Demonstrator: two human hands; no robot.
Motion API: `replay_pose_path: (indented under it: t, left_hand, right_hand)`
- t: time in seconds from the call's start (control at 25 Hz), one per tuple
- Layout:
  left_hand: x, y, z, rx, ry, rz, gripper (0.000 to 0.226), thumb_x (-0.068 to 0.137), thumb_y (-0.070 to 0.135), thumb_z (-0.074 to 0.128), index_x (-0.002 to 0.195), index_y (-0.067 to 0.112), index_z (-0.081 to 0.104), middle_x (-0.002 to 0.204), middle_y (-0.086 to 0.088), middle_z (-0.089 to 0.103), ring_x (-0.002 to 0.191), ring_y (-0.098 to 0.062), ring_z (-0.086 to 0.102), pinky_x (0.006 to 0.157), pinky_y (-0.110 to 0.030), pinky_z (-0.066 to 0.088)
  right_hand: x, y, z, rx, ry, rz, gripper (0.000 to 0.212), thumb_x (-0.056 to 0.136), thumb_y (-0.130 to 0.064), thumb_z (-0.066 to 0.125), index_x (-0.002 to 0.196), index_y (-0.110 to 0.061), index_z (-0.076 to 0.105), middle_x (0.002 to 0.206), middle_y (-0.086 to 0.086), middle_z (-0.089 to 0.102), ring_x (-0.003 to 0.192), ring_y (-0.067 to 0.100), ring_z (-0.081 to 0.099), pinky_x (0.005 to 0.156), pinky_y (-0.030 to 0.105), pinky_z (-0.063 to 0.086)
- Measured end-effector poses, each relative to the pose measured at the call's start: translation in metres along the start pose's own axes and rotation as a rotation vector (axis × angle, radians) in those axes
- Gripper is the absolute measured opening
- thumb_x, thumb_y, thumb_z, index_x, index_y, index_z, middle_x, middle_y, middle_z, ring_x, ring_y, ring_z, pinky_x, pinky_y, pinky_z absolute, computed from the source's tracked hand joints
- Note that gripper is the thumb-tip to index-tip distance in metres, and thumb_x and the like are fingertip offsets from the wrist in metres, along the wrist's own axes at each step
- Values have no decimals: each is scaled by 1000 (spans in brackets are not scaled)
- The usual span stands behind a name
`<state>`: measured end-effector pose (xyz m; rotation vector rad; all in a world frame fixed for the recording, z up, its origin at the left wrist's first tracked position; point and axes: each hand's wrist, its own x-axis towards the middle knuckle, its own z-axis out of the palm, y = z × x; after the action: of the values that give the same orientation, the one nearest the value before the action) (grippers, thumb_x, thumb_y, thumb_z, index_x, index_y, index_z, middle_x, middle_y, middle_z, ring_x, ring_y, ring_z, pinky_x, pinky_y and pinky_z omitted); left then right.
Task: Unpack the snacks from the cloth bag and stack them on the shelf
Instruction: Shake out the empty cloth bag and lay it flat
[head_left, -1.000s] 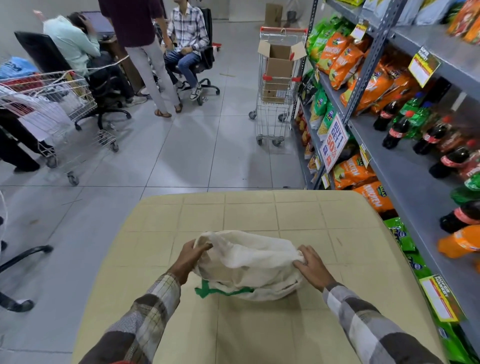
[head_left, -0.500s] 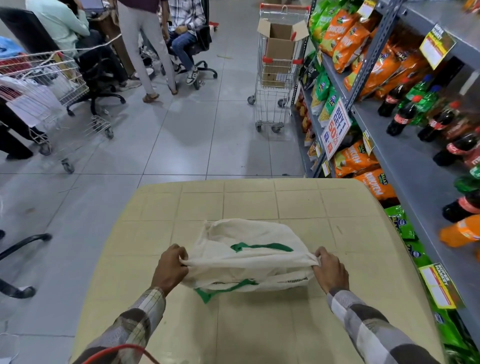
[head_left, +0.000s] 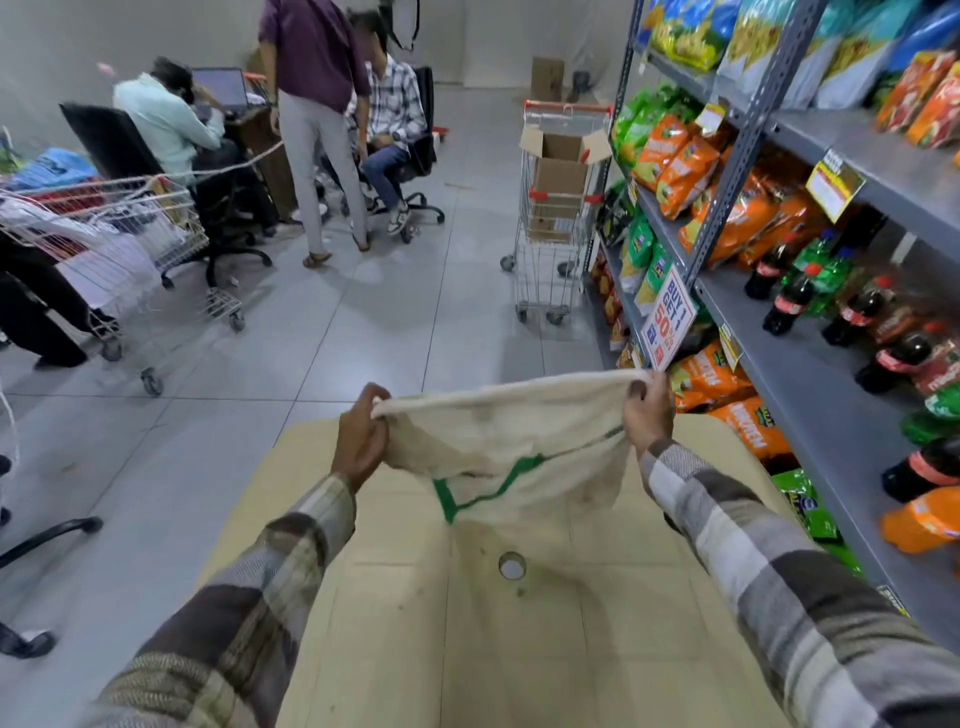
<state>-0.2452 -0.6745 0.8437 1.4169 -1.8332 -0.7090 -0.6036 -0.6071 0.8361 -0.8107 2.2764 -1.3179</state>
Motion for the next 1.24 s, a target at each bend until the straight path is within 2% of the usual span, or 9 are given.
replay_pose_path:
  t: [0.16, 0.28, 0.4, 0.52, 0.68, 0.88, 0.96, 1.08, 1.24]
  left_hand:
    - [56, 45, -40, -98, 177, 60, 17, 81, 20, 42, 85, 5, 50, 77, -7, 54, 73, -19, 47, 57, -30, 36]
    - [43, 34, -45, 41, 178, 2, 29, 70, 32, 54, 77, 4, 50, 71, -11, 56, 71, -26, 50, 62, -35, 36]
    - [-7, -11, -23, 141, 29, -95, 42, 61, 44, 56, 68, 2, 59, 66, -16, 62, 67, -30, 59, 64, -38, 46]
    - [-73, -67, 8, 236, -141, -251, 30, 67, 27, 65, 79, 0, 71, 82, -15, 65, 80, -31, 64, 71, -35, 46]
    - [-168, -129, 45, 304, -432, -314, 19, 67, 12, 68, 82, 1, 64, 93, -15, 54, 88, -29, 56, 74, -34, 41]
    - [-236, -157, 64, 389, -638, -353, 28, 68, 36, 73, 73, 26, 48, 94, -5, 49, 94, -24, 50, 77, -31, 43]
    - [-241, -160, 65, 488, -598, -301, 31, 73, 41, 71, 72, 23, 47, 101, -4, 47, 100, -24, 47, 76, -30, 44]
    - [-238, -158, 70, 451, -565, -175, 15, 75, 19, 69, 78, 11, 56, 102, -5, 50, 97, -25, 47, 79, -29, 45]
    - [-226, -149, 73, 369, -642, -88, 25, 67, 6, 64, 78, 16, 43, 80, 6, 42, 81, -20, 45, 64, -23, 30]
  right_hand:
    - [25, -61, -32, -168, 86, -521, 29, 99, -26, 56, 120, -7, 49, 106, 18, 62, 95, 31, 58, 80, 40, 44]
    - [9, -48, -44, -343, -60, -642, 39, 81, -2, 71, 109, -16, 48, 101, 9, 63, 91, 28, 61, 78, 31, 46]
    - [-20, 7, -41, -312, -157, -507, 48, 70, 9, 72, 107, -18, 54, 101, 8, 66, 94, 26, 63, 81, 34, 54]
    - [-54, 75, -33, -328, -94, -329, 42, 68, 1, 77, 101, -16, 59, 98, 6, 60, 93, 27, 55, 79, 37, 50]
    - [-114, 172, -14, -224, -212, 45, 17, 76, 0, 75, 89, -8, 67, 87, 13, 70, 82, 32, 67, 73, 35, 52]
    - [-171, 243, -13, -64, -337, 314, 9, 90, -7, 67, 92, -12, 60, 94, 14, 70, 91, 30, 66, 67, 30, 45]
    - [-178, 251, -17, -67, -327, 350, 8, 95, -8, 60, 95, -11, 53, 99, 18, 66, 90, 31, 63, 64, 27, 42]
    - [-178, 252, -19, -214, -267, 250, 9, 91, -2, 62, 92, -4, 54, 103, 14, 57, 102, 30, 53, 78, 31, 34]
    - [-168, 241, -23, -76, -373, 166, 32, 82, 8, 65, 70, -12, 44, 72, 3, 48, 77, 18, 45, 68, 30, 32]
